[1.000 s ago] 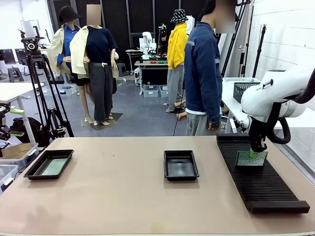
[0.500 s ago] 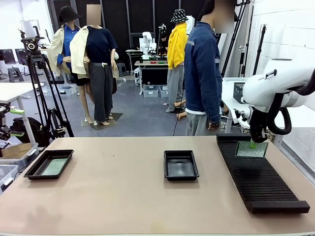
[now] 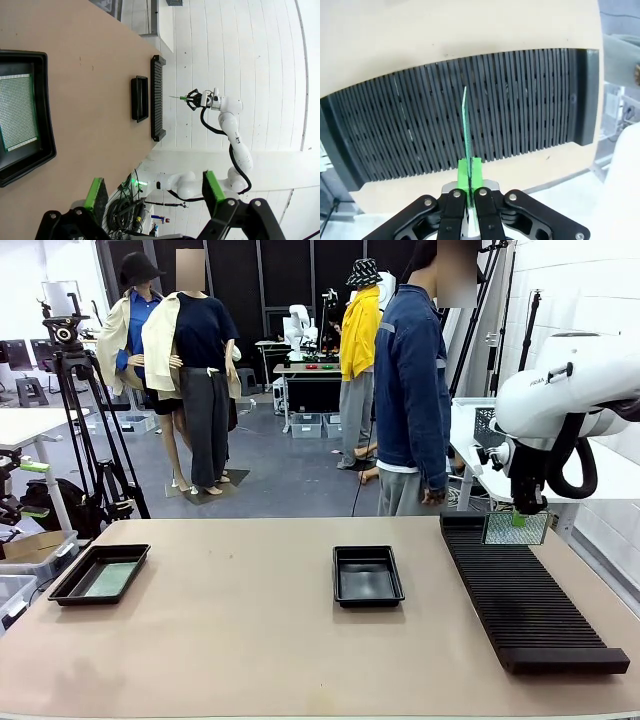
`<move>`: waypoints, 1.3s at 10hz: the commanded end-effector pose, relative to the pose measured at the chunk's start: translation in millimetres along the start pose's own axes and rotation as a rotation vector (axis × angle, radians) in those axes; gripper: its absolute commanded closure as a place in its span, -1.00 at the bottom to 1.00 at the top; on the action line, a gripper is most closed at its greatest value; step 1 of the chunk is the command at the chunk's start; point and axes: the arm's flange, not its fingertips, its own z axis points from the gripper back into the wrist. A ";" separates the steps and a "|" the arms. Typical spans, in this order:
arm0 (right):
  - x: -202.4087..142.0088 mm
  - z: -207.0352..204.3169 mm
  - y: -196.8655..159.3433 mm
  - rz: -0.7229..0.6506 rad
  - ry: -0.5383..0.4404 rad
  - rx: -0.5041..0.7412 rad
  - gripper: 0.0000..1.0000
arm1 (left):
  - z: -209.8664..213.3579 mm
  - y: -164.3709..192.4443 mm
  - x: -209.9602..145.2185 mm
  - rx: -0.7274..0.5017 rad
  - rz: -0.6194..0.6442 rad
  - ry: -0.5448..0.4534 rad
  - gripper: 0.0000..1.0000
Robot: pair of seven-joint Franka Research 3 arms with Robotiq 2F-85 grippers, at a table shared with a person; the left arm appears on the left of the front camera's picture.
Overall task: Inspect and transfer BCBs to ESD trays.
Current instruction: Pick up the Blank PCB from the PCB Rack and place it in the right ESD tray.
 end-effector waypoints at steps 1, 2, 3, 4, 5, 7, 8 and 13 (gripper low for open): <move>9.3 5.7 1.7 -0.037 0.029 0.014 1.00 | -0.5 -2.5 -1.9 -0.001 -0.003 0.000 -1.00; 14.1 7.2 4.2 -0.097 0.017 0.028 1.00 | -0.5 -2.5 -1.9 -0.001 -0.003 0.000 -1.00; 23.8 11.1 6.8 -0.202 -0.004 0.040 1.00 | -0.5 -2.5 -1.9 -0.001 -0.003 0.000 -1.00; 32.2 14.1 12.9 -0.333 -0.027 0.048 1.00 | -0.5 -2.5 -1.9 -0.001 -0.003 0.000 -1.00; 43.8 21.0 18.7 -0.495 -0.064 0.048 1.00 | -0.5 -2.5 -1.9 -0.001 -0.003 0.000 -1.00; 63.2 25.7 28.7 -0.724 -0.085 0.036 1.00 | -0.5 -2.5 -1.9 -0.001 -0.003 0.000 -1.00; 73.8 24.9 34.3 -0.864 -0.098 0.031 1.00 | -0.5 -2.5 -1.9 -0.001 -0.003 0.000 -1.00; 121.8 31.3 48.5 -1.383 -0.092 0.141 1.00 | -0.5 -2.5 -1.9 -0.001 -0.003 0.000 -1.00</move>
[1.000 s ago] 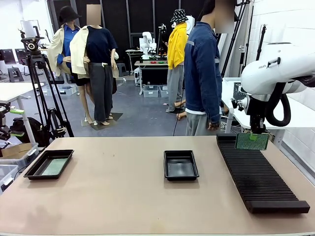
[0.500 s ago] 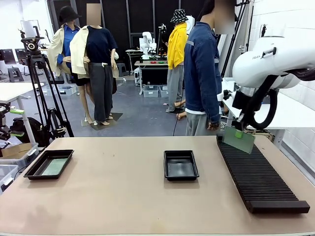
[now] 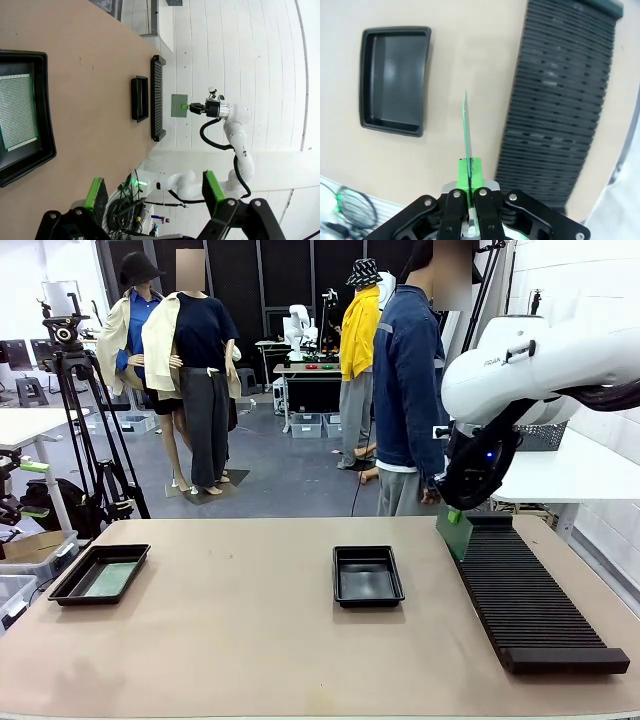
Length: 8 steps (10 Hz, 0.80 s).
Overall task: Inspect and transfer BCBs to ESD trays.
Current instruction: Pick up the Blank PCB from the PCB Rack and place it in the right ESD tray.
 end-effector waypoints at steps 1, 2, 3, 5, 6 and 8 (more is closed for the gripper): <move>1.5 4.6 14.4 -0.146 0.019 0.092 1.00 | -0.5 -2.5 -1.8 -0.001 -0.003 0.000 -1.00; 3.2 6.5 18.4 -0.200 0.024 0.137 1.00 | -0.5 -2.5 -1.8 -0.001 -0.003 0.000 -1.00; 5.4 7.1 20.9 -0.237 0.033 0.176 1.00 | -0.5 -2.5 -1.8 -0.001 -0.003 0.000 -1.00; 13.8 4.5 27.3 -0.312 0.030 0.229 1.00 | -0.5 -2.5 -1.8 -0.001 -0.003 0.000 -1.00; 18.3 1.0 27.4 -0.334 0.035 0.248 1.00 | -0.5 -2.5 -1.8 -0.001 -0.003 0.000 -1.00; 28.8 -9.1 28.0 -0.355 0.035 0.322 1.00 | -0.5 -2.5 -1.8 -0.001 -0.003 0.000 -1.00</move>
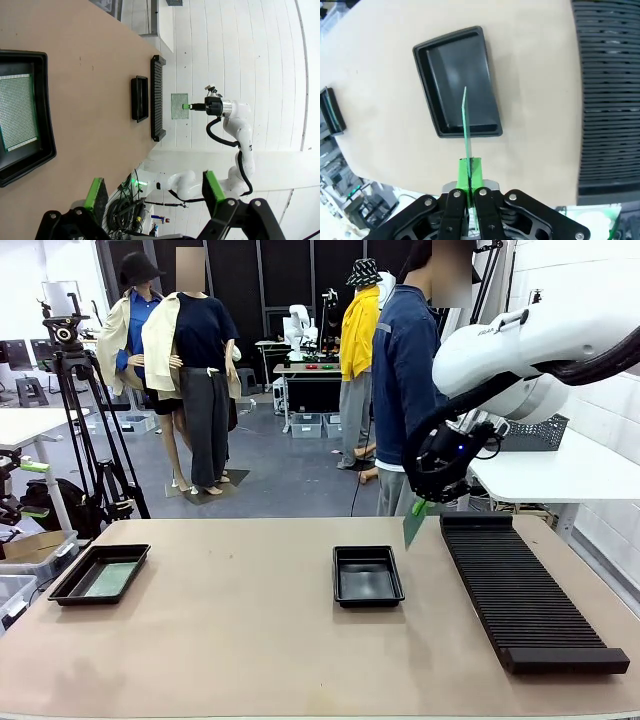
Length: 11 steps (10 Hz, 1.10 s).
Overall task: Inspect and transfer BCBs to ESD trays.
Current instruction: Pick up the Blank PCB from the PCB Rack and place it in the right ESD tray.
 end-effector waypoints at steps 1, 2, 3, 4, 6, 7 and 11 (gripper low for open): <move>11.8 -13.0 6.3 -0.031 -0.007 0.075 1.00 | -0.5 -2.6 -1.8 -0.001 -0.003 0.000 -1.00; 12.8 -21.2 7.3 -0.026 0.000 0.092 1.00 | -0.5 -2.6 -1.8 -0.001 -0.003 0.000 -1.00; 13.3 -31.7 9.0 -0.010 0.007 0.102 1.00 | -0.5 -2.6 -1.8 -0.001 -0.003 0.000 -1.00; 13.4 -40.5 10.7 0.003 0.018 0.115 1.00 | -0.5 -2.6 -1.8 -0.001 -0.003 0.000 -1.00; 14.4 -60.1 16.2 0.026 0.039 0.129 1.00 | -0.5 -2.6 -1.8 -0.001 -0.003 0.000 -1.00; 14.7 -69.9 19.4 0.031 0.048 0.134 1.00 | -0.5 -2.6 -1.8 -0.001 -0.003 0.000 -1.00; 19.7 -101.1 30.1 0.054 0.032 0.161 1.00 | -0.5 -2.6 -1.8 -0.001 -0.003 0.000 -1.00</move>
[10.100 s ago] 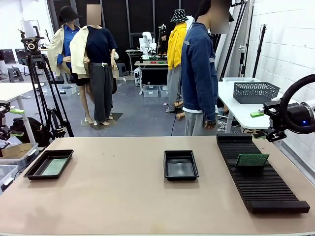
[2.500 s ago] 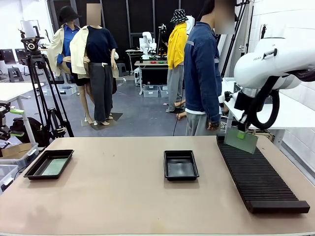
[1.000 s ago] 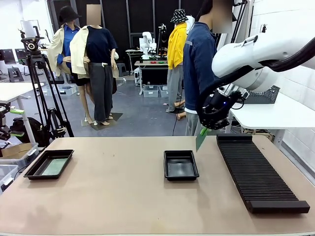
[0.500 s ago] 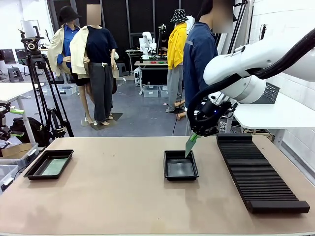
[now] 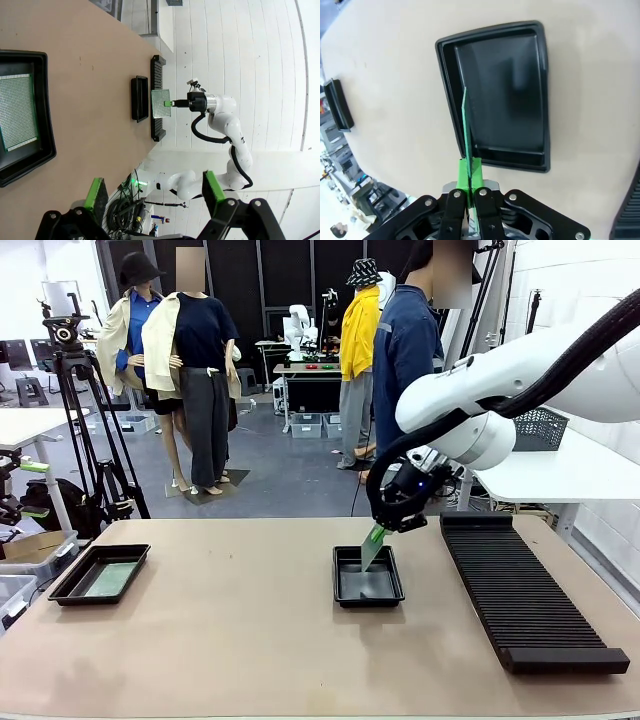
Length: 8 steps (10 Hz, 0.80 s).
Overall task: Inspect and transfer BCBs to ESD trays.
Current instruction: Pick up the Blank PCB from the PCB Rack and place it in the right ESD tray.
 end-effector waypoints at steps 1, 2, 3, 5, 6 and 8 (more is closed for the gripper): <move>9.8 -14.2 6.2 0.012 -0.016 0.047 1.00 | -0.4 -2.6 -1.8 -0.001 -0.003 0.000 -1.00; 10.9 -19.7 6.7 0.015 -0.022 0.050 1.00 | -0.4 -2.6 -1.8 -0.001 -0.003 0.000 -1.00; 12.6 -25.3 6.3 0.021 -0.046 0.049 1.00 | -0.4 -2.6 -1.8 -0.001 -0.003 0.000 -1.00; 16.5 -35.8 4.5 0.017 -0.019 0.051 1.00 | -0.4 -2.6 -1.8 -0.001 -0.003 0.000 -1.00; 16.8 -39.1 3.9 0.026 -0.016 0.045 1.00 | -0.4 -2.6 -1.8 -0.001 -0.003 0.000 -1.00; 22.3 -43.9 0.7 0.044 0.008 0.052 1.00 | -0.4 -2.6 -1.8 -0.001 -0.003 0.000 -1.00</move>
